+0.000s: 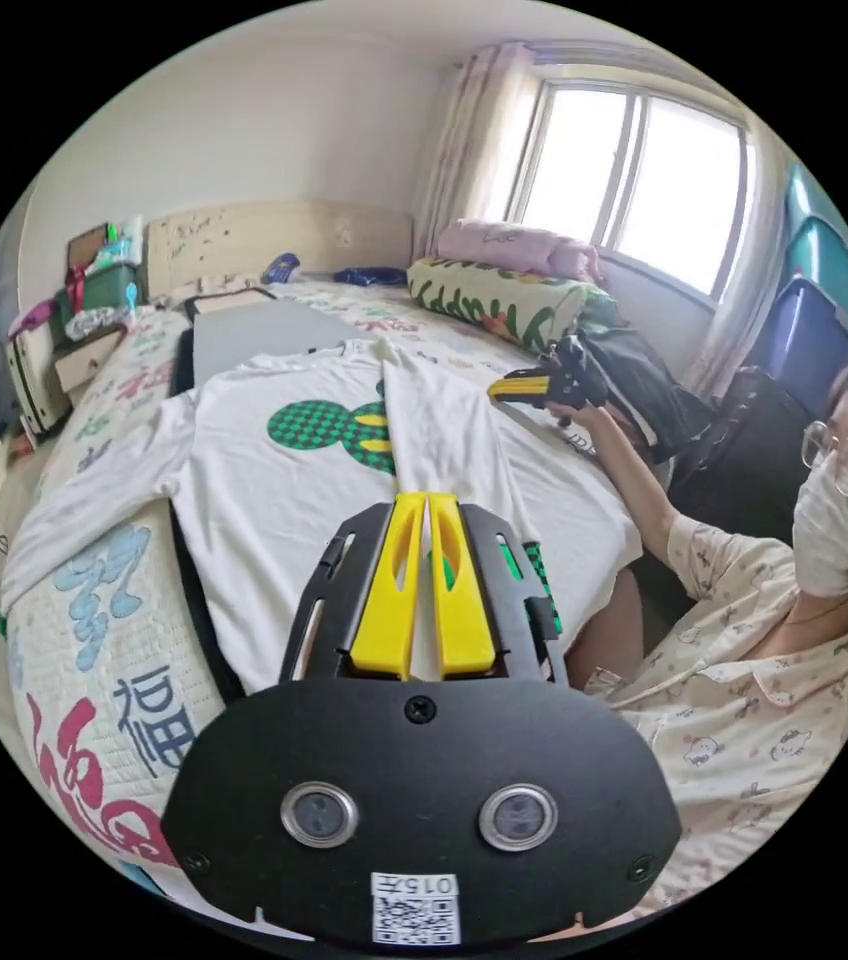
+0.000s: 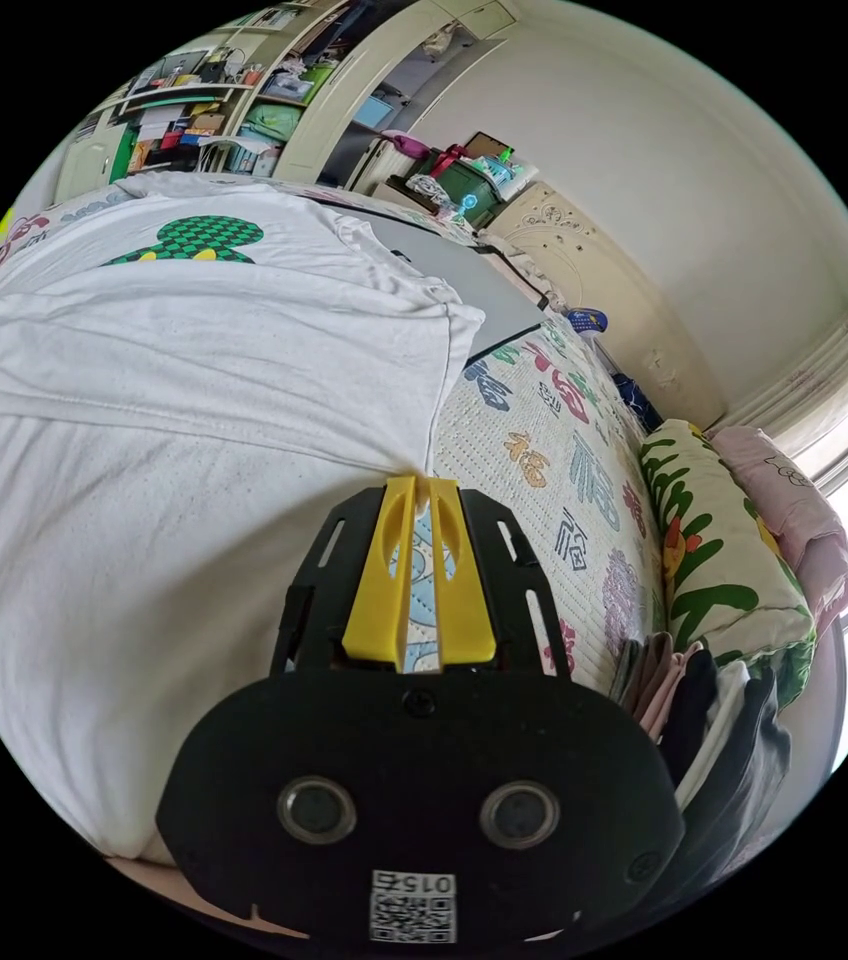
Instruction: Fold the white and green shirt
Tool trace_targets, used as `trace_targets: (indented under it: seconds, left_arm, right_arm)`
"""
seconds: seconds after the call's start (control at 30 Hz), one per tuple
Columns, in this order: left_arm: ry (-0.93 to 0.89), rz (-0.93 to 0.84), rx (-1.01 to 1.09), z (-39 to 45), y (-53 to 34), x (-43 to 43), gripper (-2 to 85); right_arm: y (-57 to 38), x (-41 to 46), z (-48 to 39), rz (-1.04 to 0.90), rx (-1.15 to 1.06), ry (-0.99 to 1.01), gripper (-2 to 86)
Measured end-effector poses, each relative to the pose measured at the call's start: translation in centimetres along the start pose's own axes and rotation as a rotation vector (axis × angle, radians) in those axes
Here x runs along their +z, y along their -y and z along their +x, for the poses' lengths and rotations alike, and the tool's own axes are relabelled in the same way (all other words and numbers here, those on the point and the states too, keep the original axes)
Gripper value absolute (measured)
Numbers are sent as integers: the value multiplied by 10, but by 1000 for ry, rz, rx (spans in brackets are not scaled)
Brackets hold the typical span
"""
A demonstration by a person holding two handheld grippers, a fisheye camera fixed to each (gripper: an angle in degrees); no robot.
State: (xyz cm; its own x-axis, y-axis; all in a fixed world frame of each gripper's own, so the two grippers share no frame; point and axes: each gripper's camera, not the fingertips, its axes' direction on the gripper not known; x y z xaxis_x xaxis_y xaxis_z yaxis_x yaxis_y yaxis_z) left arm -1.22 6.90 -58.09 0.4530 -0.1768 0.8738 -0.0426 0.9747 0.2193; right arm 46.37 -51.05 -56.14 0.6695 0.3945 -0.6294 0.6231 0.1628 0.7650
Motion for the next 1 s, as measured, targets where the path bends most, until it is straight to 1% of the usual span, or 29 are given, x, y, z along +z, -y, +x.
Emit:
trace_targets:
  seconds: [0.1,0.13,0.17,0.23,0.3,0.47,0.6,0.67,0.73,0.77,0.83,1.0]
  left_arm:
    - [-129,-49,-17,-11,7,38,3]
    - [-136,-80,-2,-10,10,51,4]
    - [-125,-105,7,-9,12,58,6]
    - [-63,-225,39,-6,17,86,12]
    - [-42,-283,51,-6,19,102,20]
    - [-58,-283,51,-6,33,104,70]
    - [1,-116,82,4,94,89,81]
    - [40,-46,86,7,132,98,87]
    - [68,-35,72,6,186,140,92]
    - [69,-42,69,5,200,154,91]
    - [54,-77,66,1,249,217,85]
    - [85,-118,18,5,316,327,90]
  right_arm:
    - [0,0,5,0,0,0,32]
    - [0,-1,7,1,0,1,32]
    - [-1,-1,9,1,0,2,32]
    - [-1,-1,13,2,3,4,33]
    - [-2,-1,17,3,3,7,34]
    - [-4,-1,25,7,9,11,33]
    - [-7,-2,32,15,15,18,35]
    - [-8,-2,36,20,19,22,42]
    - [-10,-2,43,23,42,15,61]
    - [-11,-2,44,25,47,14,63]
    - [-16,-5,49,47,46,30,64]
    - [-28,-9,41,87,-49,29,61]
